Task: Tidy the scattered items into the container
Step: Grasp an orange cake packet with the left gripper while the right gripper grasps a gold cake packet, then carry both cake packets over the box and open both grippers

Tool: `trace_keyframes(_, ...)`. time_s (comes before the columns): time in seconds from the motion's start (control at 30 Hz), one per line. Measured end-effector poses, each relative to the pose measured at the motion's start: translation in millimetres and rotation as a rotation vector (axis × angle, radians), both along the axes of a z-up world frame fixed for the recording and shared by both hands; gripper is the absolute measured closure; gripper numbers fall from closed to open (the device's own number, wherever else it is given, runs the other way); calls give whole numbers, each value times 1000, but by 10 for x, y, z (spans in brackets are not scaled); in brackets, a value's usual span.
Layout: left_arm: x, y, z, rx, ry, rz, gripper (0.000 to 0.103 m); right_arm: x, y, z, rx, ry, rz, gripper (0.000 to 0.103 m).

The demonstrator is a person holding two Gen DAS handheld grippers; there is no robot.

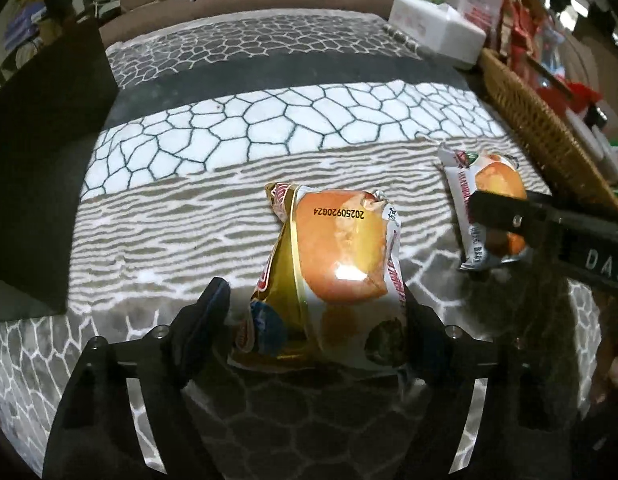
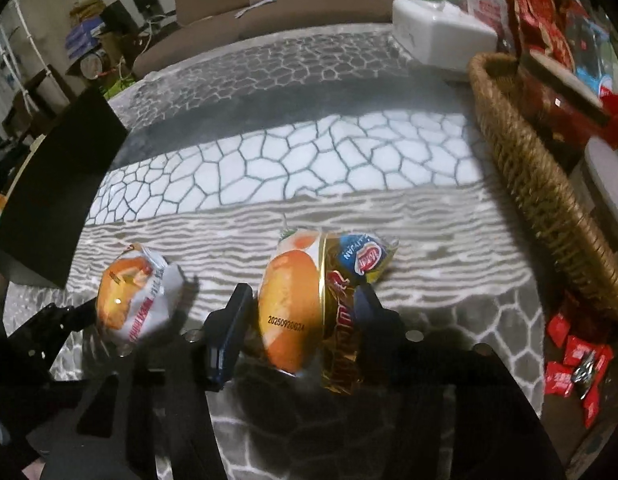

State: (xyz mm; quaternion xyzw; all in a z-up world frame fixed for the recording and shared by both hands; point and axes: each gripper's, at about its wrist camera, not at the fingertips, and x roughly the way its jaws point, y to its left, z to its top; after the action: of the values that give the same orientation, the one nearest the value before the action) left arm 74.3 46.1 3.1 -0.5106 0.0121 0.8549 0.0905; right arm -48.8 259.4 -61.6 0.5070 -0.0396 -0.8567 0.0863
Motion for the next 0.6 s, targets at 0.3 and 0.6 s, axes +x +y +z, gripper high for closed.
trace_keyframes(0.3, -10, -53, 77, 49, 1, 0, 44, 74, -61, 75, -2, 29, 37, 48)
trace_keyframes(0.6, 129, -538, 754, 154, 81, 39, 47, 253, -438, 687, -66, 118, 128, 48)
